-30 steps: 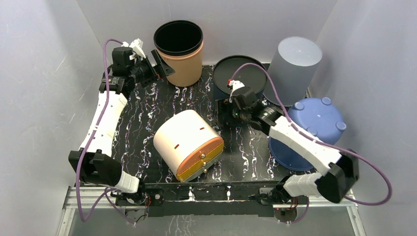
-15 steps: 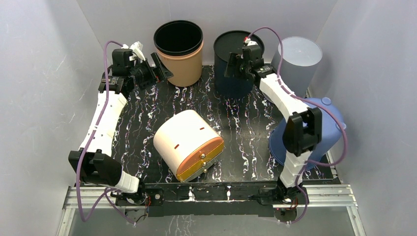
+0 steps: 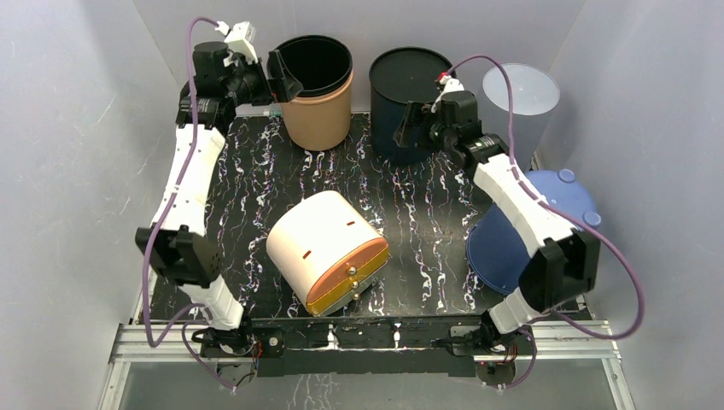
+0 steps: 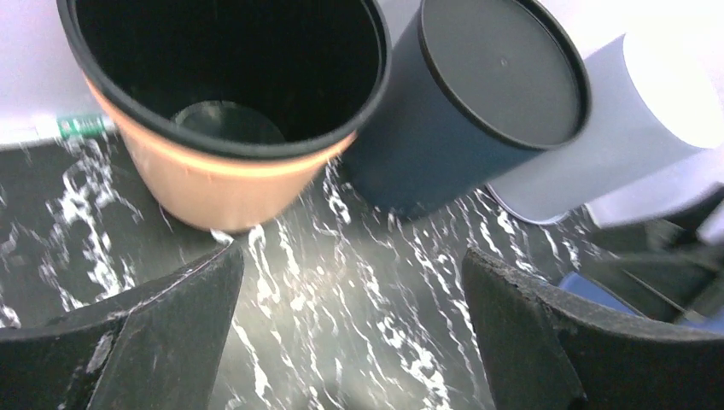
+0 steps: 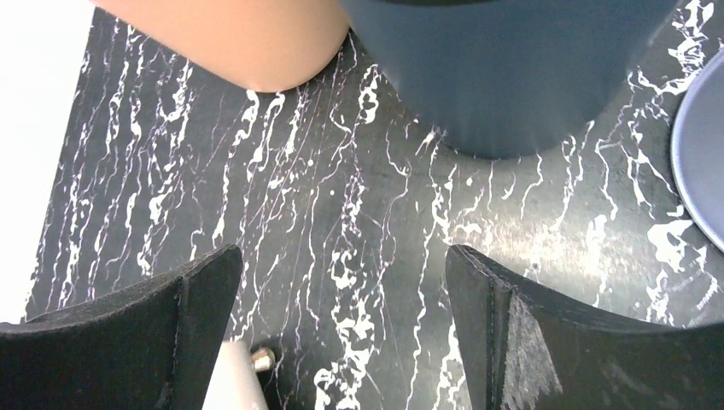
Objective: Turn the large container upside down
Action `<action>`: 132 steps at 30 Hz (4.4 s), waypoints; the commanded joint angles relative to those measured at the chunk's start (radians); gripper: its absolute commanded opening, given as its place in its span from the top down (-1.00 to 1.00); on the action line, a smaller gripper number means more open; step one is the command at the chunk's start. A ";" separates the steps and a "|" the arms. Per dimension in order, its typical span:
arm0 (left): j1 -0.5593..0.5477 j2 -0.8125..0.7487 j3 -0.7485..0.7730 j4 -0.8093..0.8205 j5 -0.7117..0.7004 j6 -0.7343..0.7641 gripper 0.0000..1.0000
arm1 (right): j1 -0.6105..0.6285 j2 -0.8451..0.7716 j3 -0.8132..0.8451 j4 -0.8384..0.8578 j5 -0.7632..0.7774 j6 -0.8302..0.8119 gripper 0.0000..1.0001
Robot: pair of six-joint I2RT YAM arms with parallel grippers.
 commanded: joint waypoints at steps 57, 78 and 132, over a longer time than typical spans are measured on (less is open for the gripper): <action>-0.160 0.394 0.406 -0.057 -0.116 0.495 1.00 | -0.003 -0.224 -0.178 -0.103 -0.044 -0.022 -0.81; -0.217 0.135 0.300 -0.058 0.029 0.323 1.00 | 0.000 -0.207 -0.257 0.368 -0.425 0.530 -0.67; -0.221 -0.510 0.041 0.079 -0.582 0.085 1.00 | 0.130 0.755 0.668 0.545 -0.254 0.722 -0.85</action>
